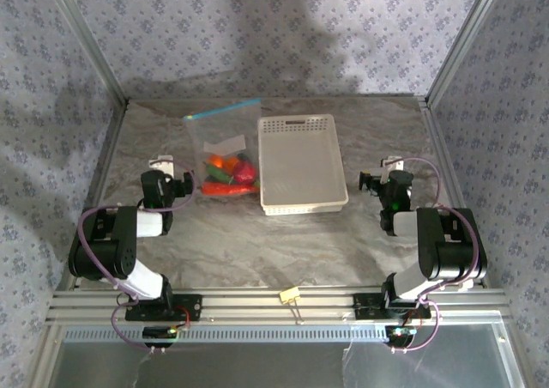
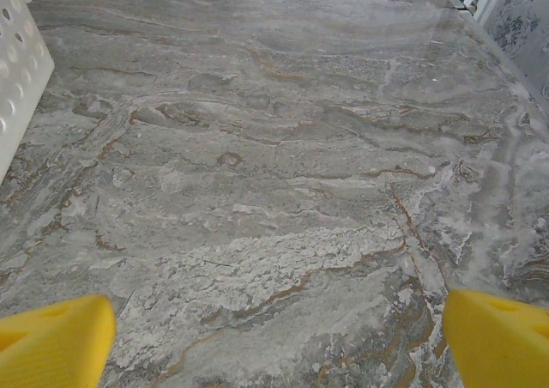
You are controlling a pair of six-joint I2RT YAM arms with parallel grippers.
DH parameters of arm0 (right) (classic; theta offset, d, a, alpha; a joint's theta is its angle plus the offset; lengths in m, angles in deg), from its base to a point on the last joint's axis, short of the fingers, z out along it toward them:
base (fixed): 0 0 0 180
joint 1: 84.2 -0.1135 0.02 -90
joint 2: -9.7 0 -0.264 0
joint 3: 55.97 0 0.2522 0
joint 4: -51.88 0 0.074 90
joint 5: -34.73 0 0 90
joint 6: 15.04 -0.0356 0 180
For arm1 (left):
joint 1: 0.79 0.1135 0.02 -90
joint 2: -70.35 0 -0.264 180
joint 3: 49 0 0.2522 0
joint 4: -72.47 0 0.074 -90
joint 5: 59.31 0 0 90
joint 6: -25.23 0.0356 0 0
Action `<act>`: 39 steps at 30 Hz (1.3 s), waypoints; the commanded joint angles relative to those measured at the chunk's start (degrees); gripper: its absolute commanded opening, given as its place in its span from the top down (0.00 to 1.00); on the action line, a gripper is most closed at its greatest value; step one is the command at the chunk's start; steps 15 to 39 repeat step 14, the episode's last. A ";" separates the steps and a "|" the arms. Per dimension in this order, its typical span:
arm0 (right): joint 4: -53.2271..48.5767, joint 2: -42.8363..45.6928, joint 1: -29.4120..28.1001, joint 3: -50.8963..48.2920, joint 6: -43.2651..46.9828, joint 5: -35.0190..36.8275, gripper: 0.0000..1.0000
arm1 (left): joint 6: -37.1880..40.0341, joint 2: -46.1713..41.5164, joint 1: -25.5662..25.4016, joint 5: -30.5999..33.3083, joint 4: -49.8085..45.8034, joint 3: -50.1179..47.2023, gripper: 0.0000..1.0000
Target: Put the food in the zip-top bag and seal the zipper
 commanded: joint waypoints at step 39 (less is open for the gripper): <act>0.05 -0.46 0.08 0.82 -0.97 0.25 0.00 | -0.64 0.02 0.23 -1.34 0.65 0.81 0.00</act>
